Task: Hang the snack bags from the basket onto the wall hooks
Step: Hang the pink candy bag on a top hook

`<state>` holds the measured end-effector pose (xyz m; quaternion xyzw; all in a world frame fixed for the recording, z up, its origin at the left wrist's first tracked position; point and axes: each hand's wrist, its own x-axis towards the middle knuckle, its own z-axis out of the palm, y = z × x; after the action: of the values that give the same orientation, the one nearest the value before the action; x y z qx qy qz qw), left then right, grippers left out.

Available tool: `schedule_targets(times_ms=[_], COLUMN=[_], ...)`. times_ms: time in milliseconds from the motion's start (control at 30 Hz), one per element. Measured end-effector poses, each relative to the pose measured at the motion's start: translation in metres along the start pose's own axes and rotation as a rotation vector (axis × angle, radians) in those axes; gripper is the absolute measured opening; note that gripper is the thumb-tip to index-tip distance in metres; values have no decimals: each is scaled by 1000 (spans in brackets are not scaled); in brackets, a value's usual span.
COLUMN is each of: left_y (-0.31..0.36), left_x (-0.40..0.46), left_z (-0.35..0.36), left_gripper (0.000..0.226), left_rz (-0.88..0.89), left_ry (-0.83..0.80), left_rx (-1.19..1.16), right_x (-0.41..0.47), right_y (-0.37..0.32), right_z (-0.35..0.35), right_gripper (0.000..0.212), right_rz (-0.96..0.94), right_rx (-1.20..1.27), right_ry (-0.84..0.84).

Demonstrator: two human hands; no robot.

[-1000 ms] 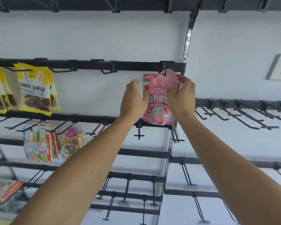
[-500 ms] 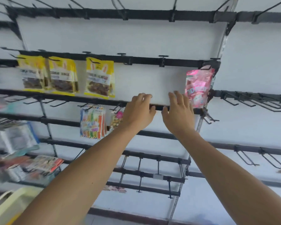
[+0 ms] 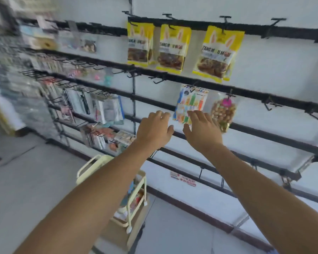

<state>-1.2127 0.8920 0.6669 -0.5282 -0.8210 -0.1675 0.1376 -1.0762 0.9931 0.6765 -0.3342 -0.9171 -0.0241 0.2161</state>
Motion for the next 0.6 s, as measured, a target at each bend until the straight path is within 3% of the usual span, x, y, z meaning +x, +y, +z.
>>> schedule_targets(times_ms=[233,433,600], left_y=[-143,-234,-288], left_x=[-33,-54,-66], left_z=[72,136,190], left_gripper=[41,43,44], left_rz=[-209,-342,-457], left_ry=[-224,-438,-522], left_rx=[36,49,-85], right_x=[30,48,51], right_y=[-86,-140,-165], right_z=[136,246,317], right_gripper=[49,48,45], right_rz=[-202,-187,-142], right_rx=[123,227,228], right_ry=[-264,-519,-715])
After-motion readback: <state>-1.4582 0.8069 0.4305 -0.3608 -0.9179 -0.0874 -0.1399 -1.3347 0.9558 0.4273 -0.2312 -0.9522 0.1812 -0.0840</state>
